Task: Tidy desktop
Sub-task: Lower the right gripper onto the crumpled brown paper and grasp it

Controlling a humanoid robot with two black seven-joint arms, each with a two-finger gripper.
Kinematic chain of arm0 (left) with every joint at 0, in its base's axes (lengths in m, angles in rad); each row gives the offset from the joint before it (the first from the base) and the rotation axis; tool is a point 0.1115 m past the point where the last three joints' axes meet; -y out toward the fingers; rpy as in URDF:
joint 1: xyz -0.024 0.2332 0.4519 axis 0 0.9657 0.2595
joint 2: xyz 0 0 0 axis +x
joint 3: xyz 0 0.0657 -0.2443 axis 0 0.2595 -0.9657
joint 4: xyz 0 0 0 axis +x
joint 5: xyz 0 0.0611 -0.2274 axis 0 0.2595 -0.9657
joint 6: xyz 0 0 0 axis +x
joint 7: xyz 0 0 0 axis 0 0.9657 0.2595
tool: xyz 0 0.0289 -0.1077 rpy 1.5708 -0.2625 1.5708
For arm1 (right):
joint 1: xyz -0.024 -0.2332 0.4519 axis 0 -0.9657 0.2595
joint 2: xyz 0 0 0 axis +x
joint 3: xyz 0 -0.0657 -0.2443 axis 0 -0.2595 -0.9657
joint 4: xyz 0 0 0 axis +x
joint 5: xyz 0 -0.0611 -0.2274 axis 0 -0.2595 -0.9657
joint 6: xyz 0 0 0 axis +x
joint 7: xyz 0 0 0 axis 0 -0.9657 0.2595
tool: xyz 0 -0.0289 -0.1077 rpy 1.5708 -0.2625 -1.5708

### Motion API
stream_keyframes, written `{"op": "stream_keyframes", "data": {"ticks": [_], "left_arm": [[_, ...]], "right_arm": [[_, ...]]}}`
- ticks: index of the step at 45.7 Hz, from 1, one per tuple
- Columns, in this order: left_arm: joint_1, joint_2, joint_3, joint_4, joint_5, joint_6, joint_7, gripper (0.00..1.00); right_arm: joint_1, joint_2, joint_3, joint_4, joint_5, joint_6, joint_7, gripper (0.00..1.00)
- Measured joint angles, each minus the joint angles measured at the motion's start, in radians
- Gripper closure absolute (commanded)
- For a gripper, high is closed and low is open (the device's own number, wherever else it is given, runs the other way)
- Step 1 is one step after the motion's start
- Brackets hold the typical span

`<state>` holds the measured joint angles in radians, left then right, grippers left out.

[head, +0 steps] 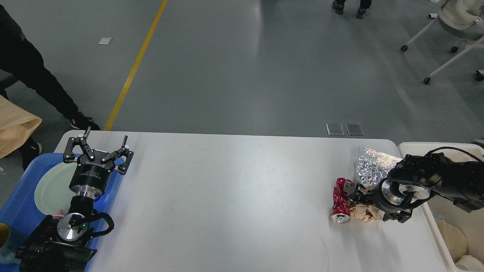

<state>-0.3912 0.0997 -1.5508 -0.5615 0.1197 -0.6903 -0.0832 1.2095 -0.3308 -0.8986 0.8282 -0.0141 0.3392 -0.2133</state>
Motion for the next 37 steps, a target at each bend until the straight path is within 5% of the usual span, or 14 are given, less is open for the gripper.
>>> {"op": "stream_keyframes", "data": {"ticks": [4,11,21,37], "left_arm": [[0.000,0.000,0.000,0.000,0.000,0.000,0.000,0.04],[0.000,0.000,0.000,0.000,0.000,0.000,0.000,0.04],[0.000,0.000,0.000,0.000,0.000,0.000,0.000,0.04],[0.000,0.000,0.000,0.000,0.000,0.000,0.000,0.04]], "right_arm": [[-0.014,0.006,0.004,0.000,0.009,-0.005,0.000,0.24],[-0.035,0.012,0.009,-0.001,0.066,-0.054,0.000,0.31],[-0.051,0.021,0.008,0.002,0.078,-0.109,0.000,0.97],[-0.062,0.022,0.007,0.010,0.085,-0.156,-0.001,1.00]]}}
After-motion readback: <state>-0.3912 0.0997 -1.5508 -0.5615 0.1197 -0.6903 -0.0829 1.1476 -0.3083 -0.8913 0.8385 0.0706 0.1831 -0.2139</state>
